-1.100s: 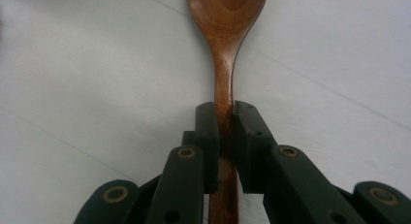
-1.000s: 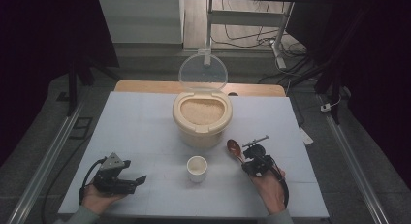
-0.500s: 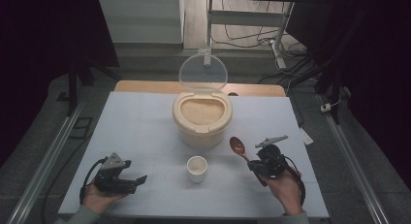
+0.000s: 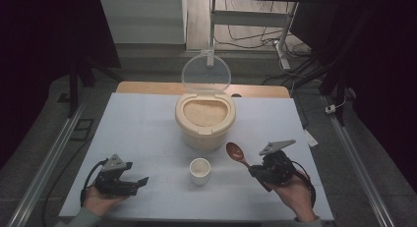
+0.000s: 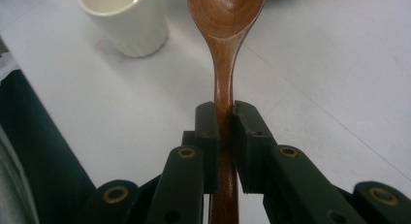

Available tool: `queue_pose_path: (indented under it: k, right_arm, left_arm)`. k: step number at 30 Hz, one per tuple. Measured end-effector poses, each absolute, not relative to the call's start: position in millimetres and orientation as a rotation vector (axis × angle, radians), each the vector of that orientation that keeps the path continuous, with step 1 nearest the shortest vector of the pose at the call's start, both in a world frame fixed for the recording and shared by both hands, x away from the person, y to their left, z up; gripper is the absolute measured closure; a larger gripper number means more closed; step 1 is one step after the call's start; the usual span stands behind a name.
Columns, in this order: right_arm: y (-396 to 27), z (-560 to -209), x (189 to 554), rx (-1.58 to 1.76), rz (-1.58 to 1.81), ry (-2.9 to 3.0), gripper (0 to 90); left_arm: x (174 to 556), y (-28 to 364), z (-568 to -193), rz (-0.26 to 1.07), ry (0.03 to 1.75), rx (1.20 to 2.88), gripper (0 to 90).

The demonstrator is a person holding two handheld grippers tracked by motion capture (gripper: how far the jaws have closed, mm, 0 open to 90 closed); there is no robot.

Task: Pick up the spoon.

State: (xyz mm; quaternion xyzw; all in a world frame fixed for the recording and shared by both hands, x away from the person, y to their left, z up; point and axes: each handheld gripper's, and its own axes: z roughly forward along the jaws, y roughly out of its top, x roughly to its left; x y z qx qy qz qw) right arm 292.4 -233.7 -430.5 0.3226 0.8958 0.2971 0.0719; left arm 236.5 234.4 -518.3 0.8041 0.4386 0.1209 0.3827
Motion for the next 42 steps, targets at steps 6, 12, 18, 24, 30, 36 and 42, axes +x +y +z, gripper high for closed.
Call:
queue_pose_path:
  k: [6,12,18,24,30,36,42]
  right_arm:
    - [-229,-428,291,0.908,0.918,2.712,81.1]
    - [-219,-426,289,0.843,0.935,2.731,81.1]
    - [-207,-428,290,0.798,0.922,2.763,81.0]
    - [-190,-427,289,0.713,0.945,2.803,81.1]
    - [-172,-428,290,0.649,0.935,2.831,81.0]
    - [-159,-427,289,0.573,0.903,2.856,81.0]
    - [-146,-425,289,0.477,0.896,2.869,81.0]
  left_arm:
    - [236,235,-518,0.31,1.124,2.047,14.8]
    - [236,235,-518,0.313,1.117,2.05,14.8]
    - [236,235,-518,0.318,1.117,2.047,14.9]
    - [235,234,-517,0.328,1.107,2.049,15.3]
    - [235,234,-516,0.335,1.099,2.05,15.3]
    - [235,234,-515,0.339,1.087,2.051,15.5]
    - [234,233,-515,0.346,1.073,2.056,15.9]
